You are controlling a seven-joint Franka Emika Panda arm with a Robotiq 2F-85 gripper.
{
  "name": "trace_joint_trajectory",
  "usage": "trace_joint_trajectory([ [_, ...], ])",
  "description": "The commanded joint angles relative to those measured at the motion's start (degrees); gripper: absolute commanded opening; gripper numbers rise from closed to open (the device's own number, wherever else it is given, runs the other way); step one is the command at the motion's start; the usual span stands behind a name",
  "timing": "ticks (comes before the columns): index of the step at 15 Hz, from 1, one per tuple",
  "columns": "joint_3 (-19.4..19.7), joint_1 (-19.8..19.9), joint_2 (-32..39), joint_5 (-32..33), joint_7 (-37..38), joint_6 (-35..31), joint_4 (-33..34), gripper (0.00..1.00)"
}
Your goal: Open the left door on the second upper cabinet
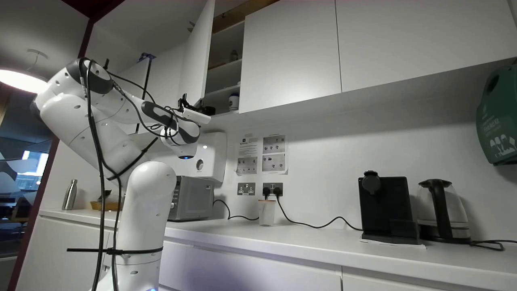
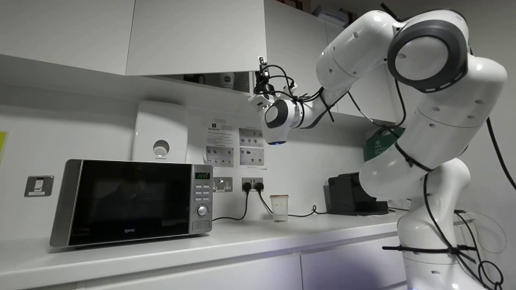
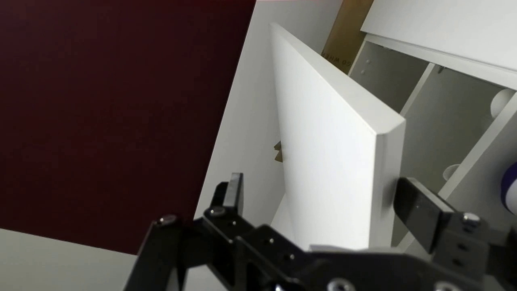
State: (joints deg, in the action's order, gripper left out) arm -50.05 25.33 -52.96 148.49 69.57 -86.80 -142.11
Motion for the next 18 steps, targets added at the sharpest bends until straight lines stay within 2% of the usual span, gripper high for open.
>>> trace_joint_trajectory([
  [1,1.9,-1.0,0.0,0.0,-1.0,-0.7,-1.3,1.0],
  [2,2.6,-1.8,0.6,-0.1,-1.3,-0.5,-1.2,1.0],
  [6,3.4,-0.1,-0.7,0.5,-1.0,0.0,-0.5,1.0],
  [14,3.0,3.2,-8.7,0.5,0.6,0.5,0.1,1.0],
  [18,3.1,2.3,-12.8,0.5,0.5,0.6,-0.9,1.0],
])
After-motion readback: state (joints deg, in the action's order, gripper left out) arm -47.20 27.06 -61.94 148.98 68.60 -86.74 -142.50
